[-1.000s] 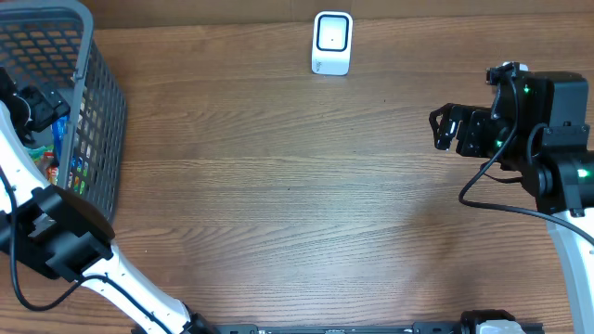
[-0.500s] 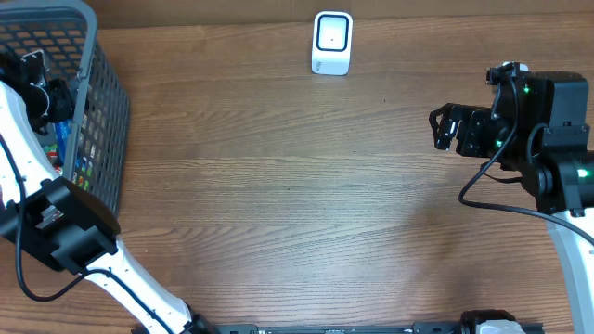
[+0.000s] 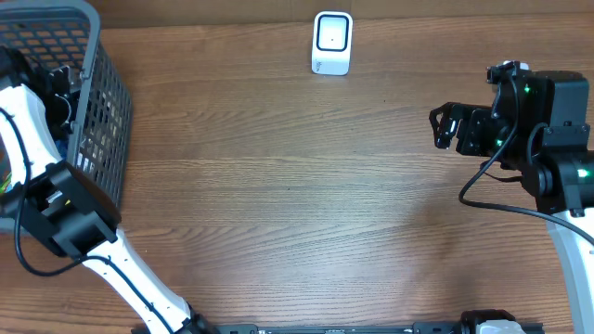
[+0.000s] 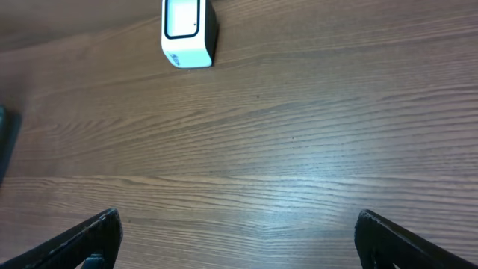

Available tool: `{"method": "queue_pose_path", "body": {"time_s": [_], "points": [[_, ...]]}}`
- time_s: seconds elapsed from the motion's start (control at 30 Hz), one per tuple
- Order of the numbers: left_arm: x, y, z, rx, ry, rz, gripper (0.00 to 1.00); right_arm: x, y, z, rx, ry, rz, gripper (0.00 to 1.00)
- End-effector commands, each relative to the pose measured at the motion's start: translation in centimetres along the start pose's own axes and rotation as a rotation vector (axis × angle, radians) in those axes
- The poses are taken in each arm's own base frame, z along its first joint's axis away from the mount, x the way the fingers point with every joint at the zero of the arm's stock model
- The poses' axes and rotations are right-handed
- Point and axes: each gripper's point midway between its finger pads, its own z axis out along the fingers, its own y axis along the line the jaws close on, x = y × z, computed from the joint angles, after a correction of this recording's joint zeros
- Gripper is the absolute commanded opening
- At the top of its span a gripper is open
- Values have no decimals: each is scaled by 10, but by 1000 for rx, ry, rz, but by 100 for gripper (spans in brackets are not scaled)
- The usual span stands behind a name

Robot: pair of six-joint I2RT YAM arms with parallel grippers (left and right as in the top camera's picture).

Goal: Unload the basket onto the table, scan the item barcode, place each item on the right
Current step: 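Reach the left gripper into the basket toward the clear cookie bag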

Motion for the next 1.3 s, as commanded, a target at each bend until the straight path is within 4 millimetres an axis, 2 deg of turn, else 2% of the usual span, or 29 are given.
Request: {"method": "queue_pose_path", "body": {"time_s": [0.0, 0.07, 0.1, 0.13, 0.17, 0.2, 0.37, 0.47, 0.5, 0.6, 0.7, 0.73, 0.77, 0.83, 0.9, 1.0, 1.17, 1.23, 1.27], "points": [[30, -14, 51, 53, 147, -63, 81, -9, 5, -7, -12, -34, -10, 100], [36, -11, 62, 39, 178, -103, 57, -9, 5, -7, -12, -34, -10, 100], [38, -10, 64, 36, 186, -117, 40, -10, 5, -7, -12, -35, -10, 100], [39, -10, 65, 35, 189, -126, 28, -10, 5, -7, -12, -36, -10, 100], [39, -10, 65, 34, 189, -141, 11, -11, 5, -7, -13, -39, -11, 100], [38, -10, 64, 33, 188, -149, 4, -11, 6, -7, -13, -40, -11, 100], [29, -11, 52, 29, 167, -203, 4, -13, 6, -7, -14, -48, -13, 100], [7, -14, 17, 21, 101, -212, 4, -13, 6, -7, -15, -50, -14, 100], [-7, -16, -8, 15, 44, -208, 4, -13, 6, -7, -15, -50, -14, 100], [-28, -20, -53, 3, -57, -215, 4, -13, 6, -7, -15, -49, -14, 100], [-49, -30, -125, -7, -220, -241, 4, -13, 6, -7, -15, -49, -14, 100], [-51, -31, -141, -14, -255, -246, 4, -13, 6, -7, -15, -48, -13, 100], [-52, -32, -168, -37, -309, -261, 4, -13, 6, -7, -15, -48, -13, 100], [-51, -39, -198, -50, -368, -261, 4, -13, 6, -7, -14, -49, -13, 100], [-45, -56, -234, -47, -428, -233, 4, -13, 6, -7, -15, -48, -13, 100], [-33, -83, -265, -27, -469, -193, 4, -13, 6, -7, -14, -49, -14, 100], [-16, -145, -296, 30, -508, -71, 4, -14, 6, -7, -15, -51, -14, 100], [-7, -175, -301, 64, -505, -11, 4, -14, 6, -7, -15, -51, -14, 100], [0, -201, -298, 92, -482, 41, 4, -14, 6, -7, -15, -51, -14, 100]]}}
